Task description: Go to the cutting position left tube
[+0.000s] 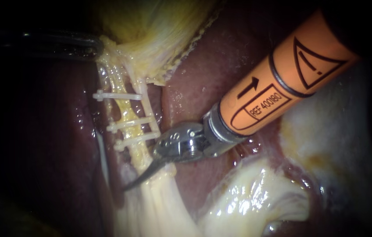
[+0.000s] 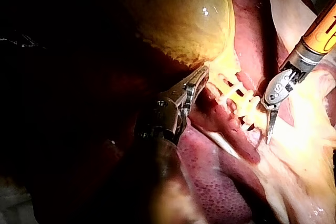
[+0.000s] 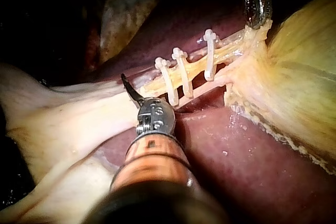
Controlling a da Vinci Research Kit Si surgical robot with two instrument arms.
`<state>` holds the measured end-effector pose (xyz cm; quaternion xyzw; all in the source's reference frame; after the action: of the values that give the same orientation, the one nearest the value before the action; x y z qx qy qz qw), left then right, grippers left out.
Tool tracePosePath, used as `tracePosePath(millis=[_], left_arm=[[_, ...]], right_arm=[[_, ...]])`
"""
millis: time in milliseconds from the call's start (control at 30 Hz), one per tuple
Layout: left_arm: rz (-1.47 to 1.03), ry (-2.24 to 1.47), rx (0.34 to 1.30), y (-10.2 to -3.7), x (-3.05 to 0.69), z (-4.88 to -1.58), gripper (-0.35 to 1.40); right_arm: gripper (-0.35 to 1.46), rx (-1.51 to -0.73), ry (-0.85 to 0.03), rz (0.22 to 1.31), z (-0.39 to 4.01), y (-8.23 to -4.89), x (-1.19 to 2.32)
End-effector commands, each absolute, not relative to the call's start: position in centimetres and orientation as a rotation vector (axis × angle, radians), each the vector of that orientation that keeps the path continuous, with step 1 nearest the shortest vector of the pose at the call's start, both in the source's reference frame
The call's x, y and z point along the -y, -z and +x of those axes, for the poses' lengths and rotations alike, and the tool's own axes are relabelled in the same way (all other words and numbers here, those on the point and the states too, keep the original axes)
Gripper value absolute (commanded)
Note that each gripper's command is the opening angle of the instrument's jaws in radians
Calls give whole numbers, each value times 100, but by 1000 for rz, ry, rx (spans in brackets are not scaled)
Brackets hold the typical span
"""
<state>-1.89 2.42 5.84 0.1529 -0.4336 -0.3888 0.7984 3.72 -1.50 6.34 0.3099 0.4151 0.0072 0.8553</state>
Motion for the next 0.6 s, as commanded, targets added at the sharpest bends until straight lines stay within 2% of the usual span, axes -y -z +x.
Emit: tracePosePath(millis=[33, 333, 600], left_arm=[[328, 834, 931, -583, -242, -189, -35], [328, 834, 931, -583, -241, -189, -35], [328, 834, 931, -584, -241, -189, -35]], right_arm=[[131, -869, -24, 656, 373, -634, 150], [132, -852, -85, 687, 371, -637, 131], [132, -855, -169, 623, 368, -635, 89]])
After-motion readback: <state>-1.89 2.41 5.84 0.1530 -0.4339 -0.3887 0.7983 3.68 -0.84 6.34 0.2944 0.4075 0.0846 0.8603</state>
